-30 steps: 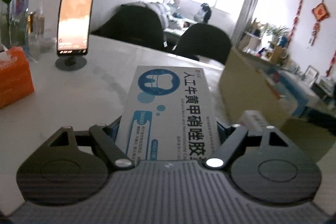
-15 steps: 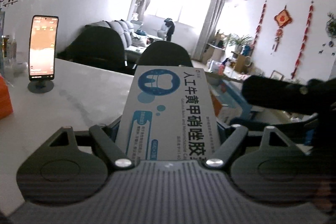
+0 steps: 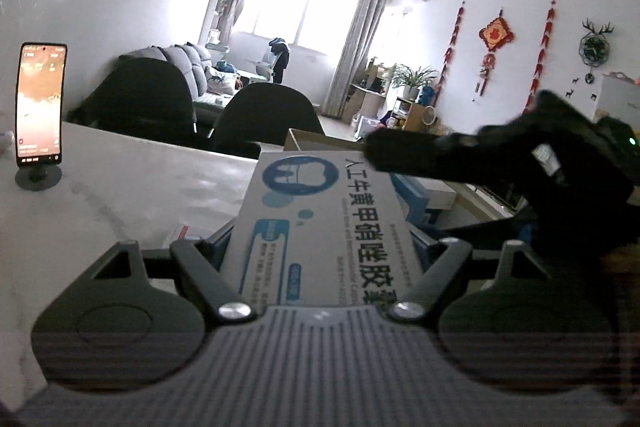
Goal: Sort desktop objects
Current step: 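Close the right gripper on the white-and-blue box while the left gripper holds it, then open the left gripper to release the white-and-blue box while the right gripper holds it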
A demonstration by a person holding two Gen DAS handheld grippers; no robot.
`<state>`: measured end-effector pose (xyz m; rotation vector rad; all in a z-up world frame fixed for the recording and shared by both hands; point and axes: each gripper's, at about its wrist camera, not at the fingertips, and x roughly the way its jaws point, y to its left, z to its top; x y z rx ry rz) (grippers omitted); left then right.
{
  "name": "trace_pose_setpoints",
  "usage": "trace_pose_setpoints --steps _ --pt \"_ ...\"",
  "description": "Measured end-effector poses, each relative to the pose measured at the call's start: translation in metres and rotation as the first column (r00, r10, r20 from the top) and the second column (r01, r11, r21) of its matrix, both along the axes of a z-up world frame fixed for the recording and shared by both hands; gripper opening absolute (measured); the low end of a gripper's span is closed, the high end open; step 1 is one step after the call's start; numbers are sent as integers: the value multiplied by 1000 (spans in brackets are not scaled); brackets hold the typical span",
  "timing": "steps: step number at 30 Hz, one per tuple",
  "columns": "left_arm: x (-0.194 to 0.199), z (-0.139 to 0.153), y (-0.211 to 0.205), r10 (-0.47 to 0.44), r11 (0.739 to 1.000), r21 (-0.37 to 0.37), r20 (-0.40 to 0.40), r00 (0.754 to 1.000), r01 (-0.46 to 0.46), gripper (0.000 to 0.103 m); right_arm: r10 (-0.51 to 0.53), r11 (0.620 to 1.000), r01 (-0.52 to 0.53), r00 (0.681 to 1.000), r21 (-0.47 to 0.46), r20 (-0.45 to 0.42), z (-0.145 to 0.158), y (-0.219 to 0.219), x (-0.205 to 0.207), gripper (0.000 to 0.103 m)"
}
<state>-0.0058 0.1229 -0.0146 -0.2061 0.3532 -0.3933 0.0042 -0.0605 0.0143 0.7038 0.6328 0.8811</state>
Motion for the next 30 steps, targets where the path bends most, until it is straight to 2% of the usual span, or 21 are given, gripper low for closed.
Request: trace_pose_setpoints --steps 3,5,6,17,25,30 --pt "-2 2 -1 -8 1000 -2 14 1000 8 81 17 1000 -17 999 -20 -30 -1 7 8 62" --pt "-4 4 -1 -19 1000 -1 28 999 19 81 33 999 -35 998 -28 -58 -3 13 15 46" --pt "-4 5 -1 -18 1000 4 31 999 18 81 44 999 -45 996 -25 -75 -5 15 18 44" --pt "6 -2 4 32 999 -13 -7 999 -32 82 94 996 -92 978 16 -184 -18 27 46 36" --pt "5 2 10 54 997 -57 -3 999 -54 103 108 994 -106 973 24 -206 -19 35 62 33" --pt "8 -1 11 48 996 -68 -19 999 -49 103 67 998 -67 979 6 -190 -12 29 66 33"
